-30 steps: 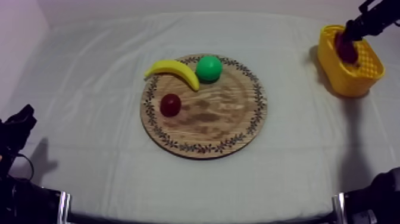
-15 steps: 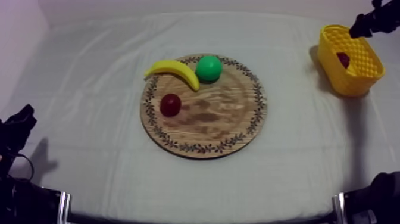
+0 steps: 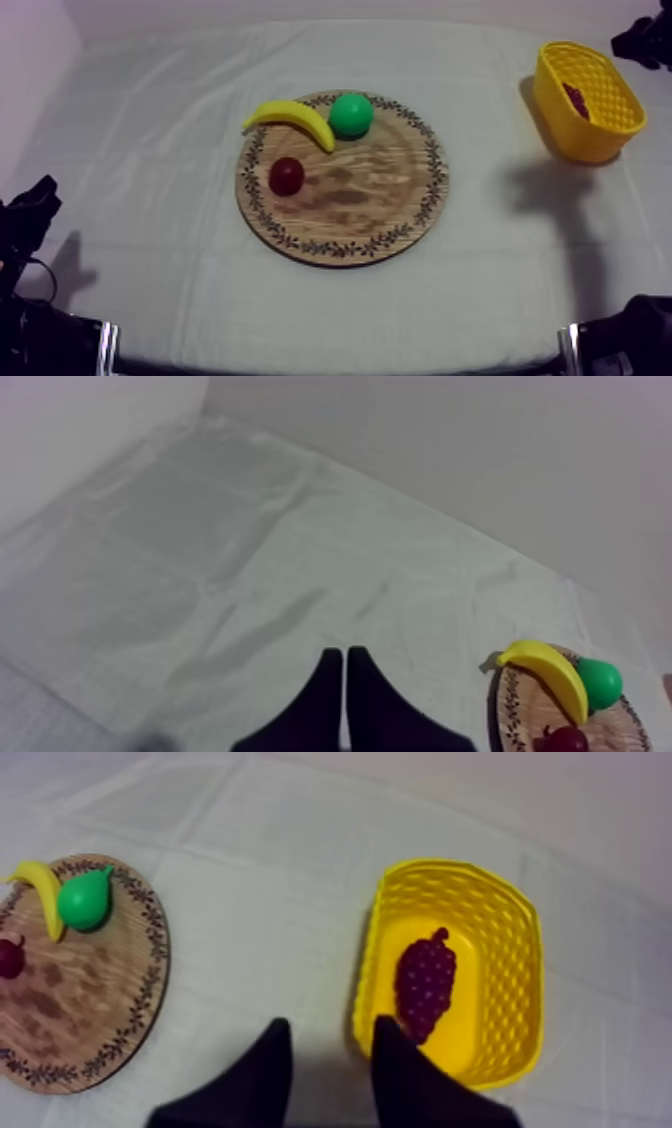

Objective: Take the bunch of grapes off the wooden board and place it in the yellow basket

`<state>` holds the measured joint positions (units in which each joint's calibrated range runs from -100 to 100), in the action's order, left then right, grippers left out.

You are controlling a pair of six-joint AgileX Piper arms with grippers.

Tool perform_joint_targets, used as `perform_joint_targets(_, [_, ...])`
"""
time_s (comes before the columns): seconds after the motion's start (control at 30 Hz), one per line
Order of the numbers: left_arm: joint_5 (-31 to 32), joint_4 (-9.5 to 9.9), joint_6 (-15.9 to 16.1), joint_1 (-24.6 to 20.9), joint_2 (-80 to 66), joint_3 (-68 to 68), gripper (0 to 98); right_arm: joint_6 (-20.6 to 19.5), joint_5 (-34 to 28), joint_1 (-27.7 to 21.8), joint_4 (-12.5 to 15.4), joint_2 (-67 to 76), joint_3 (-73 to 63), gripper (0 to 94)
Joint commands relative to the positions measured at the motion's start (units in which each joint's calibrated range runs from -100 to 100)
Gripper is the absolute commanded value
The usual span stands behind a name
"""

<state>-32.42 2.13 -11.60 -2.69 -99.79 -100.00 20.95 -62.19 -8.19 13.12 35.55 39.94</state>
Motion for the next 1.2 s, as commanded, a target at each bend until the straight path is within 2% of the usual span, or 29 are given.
perform_joint_targets(0.0, [0.0, -0.01, 0.0, 0.0, 0.0, 0.0, 0.1, -1.1, 2.1, 1.0, -0.2, 12.3, 6.6, 13.4])
perform_joint_targets(0.1, [0.0, -0.01, 0.0, 0.0, 0.0, 0.0, 0.1, -2.8, 4.4, 2.4, -1.1, 19.3, 12.6, 5.1])
perform_joint_targets(0.2, [0.0, -0.01, 0.0, 0.0, 0.0, 0.0, 0.1, -4.7, 7.7, 3.7, -2.0, 25.7, 19.0, 2.0])
perform_joint_targets(0.53, [0.0, -0.01, 0.0, 0.0, 0.0, 0.0, 0.1, -8.2, 21.5, 6.0, -3.0, 41.9, 41.4, 0.5])
perform_joint_targets(0.63, [0.0, -0.01, 0.0, 0.0, 0.0, 0.0, 0.1, -9.5, 24.8, 7.0, -4.2, 46.2, 47.9, 0.4])
perform_joint_targets(0.77, [0.0, -0.01, 0.0, 0.0, 0.0, 0.0, 0.1, -11.9, 26.7, 8.4, -7.0, 51.4, 54.4, 0.4])
perform_joint_targets(0.87, [0.0, -0.01, 0.0, 0.0, 0.0, 0.0, 0.1, -12.8, 28.2, 8.7, -8.0, 54.4, 57.9, 0.4])
perform_joint_targets(1.17, [0.0, -0.01, 0.0, 0.0, 0.0, 0.0, 0.1, -17.1, 24.7, 9.2, -11.5, 59.5, 59.8, 0.4])
